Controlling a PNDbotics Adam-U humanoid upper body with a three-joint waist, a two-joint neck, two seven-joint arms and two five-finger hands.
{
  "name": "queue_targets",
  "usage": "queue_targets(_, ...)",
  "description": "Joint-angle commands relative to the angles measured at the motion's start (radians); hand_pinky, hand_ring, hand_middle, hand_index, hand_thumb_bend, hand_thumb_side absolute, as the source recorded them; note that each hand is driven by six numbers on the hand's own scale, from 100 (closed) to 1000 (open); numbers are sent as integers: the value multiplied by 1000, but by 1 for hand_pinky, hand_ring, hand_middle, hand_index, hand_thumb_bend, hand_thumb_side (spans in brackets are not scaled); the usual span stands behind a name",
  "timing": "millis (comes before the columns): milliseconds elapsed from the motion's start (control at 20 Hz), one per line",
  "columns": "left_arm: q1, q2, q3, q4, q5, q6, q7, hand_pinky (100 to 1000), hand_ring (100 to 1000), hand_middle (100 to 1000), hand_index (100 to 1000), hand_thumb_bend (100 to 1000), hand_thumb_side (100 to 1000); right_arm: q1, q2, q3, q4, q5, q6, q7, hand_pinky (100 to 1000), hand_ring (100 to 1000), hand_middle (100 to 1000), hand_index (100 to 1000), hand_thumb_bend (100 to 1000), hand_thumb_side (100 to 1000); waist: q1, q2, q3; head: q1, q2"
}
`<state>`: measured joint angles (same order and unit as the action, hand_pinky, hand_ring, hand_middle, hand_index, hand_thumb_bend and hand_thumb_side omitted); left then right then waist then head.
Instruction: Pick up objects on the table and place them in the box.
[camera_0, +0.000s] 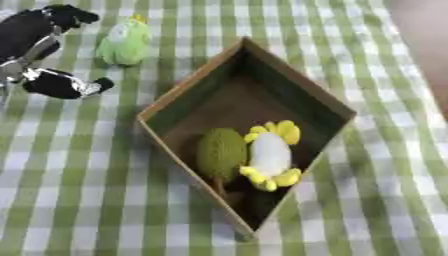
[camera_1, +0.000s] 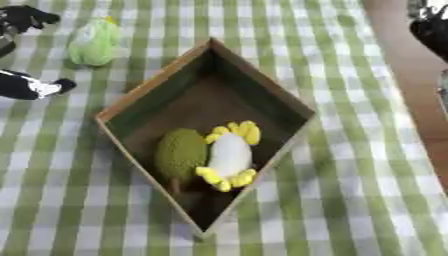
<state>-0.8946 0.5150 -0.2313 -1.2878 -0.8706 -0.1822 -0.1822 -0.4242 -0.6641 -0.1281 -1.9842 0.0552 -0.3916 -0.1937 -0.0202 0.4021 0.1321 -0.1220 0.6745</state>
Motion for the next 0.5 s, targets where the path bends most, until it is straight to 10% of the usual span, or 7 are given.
queue_targets(50,-51,-1,27,44,-36,21,30,767,818,803,924,579,375,-18,-22,-2,-16,-5,0,6,837,889,633,929,100,470,6,-14,-10,16,-20)
queue_targets(500,-111,-54,41,177,-117,22,147,753,806,797,926,500,409,-27,-17,0,-16,-10,4,13,839,902,629,930,100,470,9,2,-24,24,-33)
